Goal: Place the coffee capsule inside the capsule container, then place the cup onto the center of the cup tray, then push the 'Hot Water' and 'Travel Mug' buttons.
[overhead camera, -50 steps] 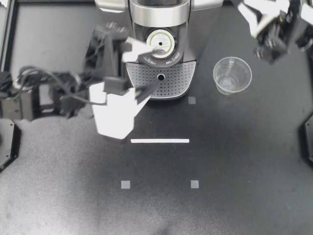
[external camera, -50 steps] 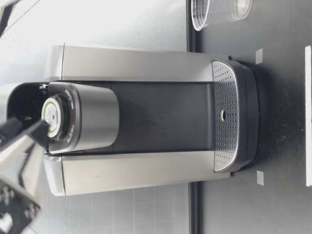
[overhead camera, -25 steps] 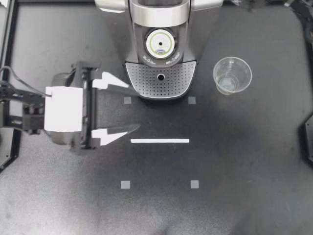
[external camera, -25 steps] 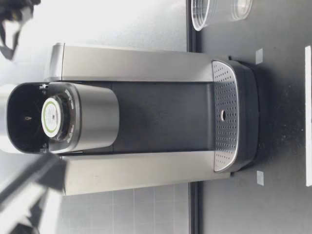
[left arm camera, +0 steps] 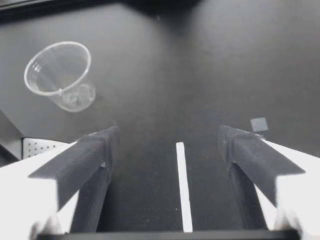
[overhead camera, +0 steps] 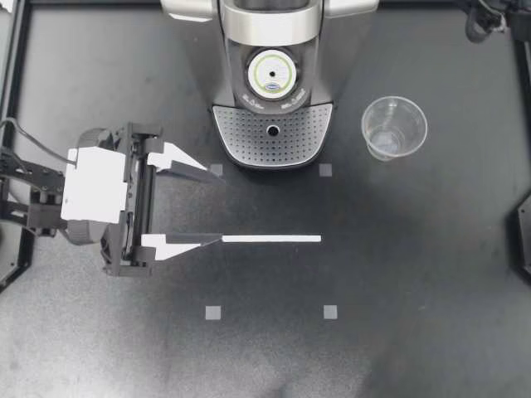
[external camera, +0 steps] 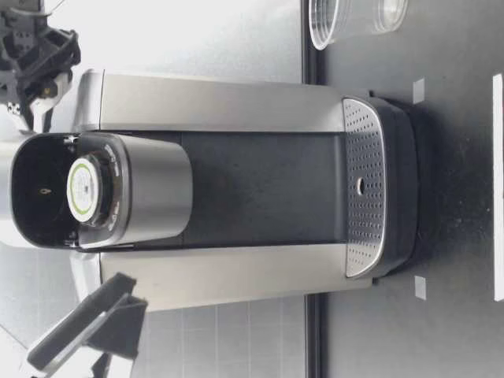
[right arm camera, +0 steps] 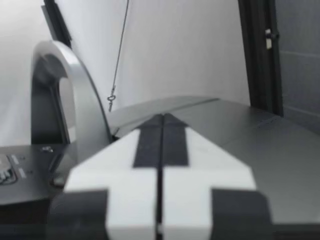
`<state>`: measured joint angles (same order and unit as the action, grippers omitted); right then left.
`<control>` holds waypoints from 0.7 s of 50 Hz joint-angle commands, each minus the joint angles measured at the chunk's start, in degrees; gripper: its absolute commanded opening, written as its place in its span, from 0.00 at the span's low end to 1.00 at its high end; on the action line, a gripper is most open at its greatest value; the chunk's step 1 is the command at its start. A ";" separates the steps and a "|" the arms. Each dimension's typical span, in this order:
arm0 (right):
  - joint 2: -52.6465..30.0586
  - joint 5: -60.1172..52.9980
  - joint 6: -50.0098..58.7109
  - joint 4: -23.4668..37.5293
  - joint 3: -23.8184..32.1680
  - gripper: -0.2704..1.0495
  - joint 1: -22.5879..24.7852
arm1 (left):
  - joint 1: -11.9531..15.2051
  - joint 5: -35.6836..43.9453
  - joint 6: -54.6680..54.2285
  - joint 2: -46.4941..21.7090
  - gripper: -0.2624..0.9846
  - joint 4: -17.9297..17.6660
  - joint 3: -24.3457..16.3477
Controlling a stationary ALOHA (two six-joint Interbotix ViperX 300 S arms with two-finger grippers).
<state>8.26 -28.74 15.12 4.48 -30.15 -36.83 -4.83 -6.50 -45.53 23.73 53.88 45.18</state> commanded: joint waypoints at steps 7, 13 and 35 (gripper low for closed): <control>1.32 -0.09 0.00 0.53 1.76 0.21 1.93 | 0.53 0.09 -0.09 0.97 0.76 0.00 -0.70; 2.37 0.00 0.09 1.32 1.41 0.21 3.25 | 0.97 0.09 -0.09 0.97 0.76 0.00 -0.88; 8.70 -0.18 0.18 1.49 -5.01 0.21 8.61 | 0.97 0.18 -0.09 0.88 0.76 0.00 -0.70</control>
<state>15.03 -28.48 15.21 5.98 -35.16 -29.27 -4.04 -6.59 -45.53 23.64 53.88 45.18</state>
